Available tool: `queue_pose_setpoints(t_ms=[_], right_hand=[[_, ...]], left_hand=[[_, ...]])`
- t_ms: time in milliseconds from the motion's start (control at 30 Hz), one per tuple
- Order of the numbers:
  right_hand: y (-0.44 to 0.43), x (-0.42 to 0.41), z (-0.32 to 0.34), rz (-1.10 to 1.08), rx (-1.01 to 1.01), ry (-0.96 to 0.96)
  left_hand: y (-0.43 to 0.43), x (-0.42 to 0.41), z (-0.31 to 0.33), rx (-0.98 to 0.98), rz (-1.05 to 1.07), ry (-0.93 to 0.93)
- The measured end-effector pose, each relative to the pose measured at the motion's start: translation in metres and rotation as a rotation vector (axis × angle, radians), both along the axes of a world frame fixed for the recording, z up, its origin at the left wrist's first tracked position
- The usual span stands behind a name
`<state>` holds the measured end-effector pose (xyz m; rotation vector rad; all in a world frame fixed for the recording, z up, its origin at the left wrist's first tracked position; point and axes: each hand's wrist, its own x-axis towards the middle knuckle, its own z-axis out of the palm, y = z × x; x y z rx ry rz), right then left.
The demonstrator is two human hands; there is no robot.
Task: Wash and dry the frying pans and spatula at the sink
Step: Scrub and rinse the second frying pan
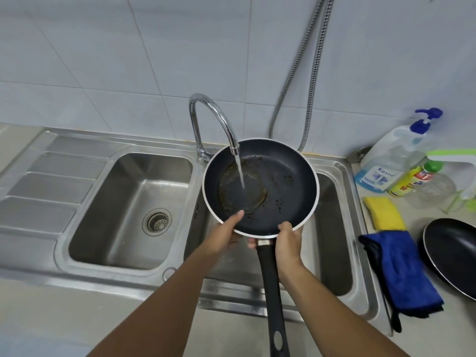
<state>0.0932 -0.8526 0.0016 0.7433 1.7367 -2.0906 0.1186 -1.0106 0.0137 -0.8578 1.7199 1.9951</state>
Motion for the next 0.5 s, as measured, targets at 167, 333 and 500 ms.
queue_pose_setpoints(t_ms=[167, 333, 500], right_hand=[[-0.012, 0.008, 0.014, 0.01, 0.026, 0.068], [-0.008, 0.004, 0.015, 0.027, 0.013, 0.07], [-0.009, 0.008, 0.01, 0.002, 0.019, 0.088]], left_hand=[[0.002, -0.002, -0.001, 0.04, 0.134, -0.041], [0.015, -0.002, 0.008, 0.184, 0.219, 0.01], [0.029, 0.001, 0.009, 0.266, 0.165, -0.088]])
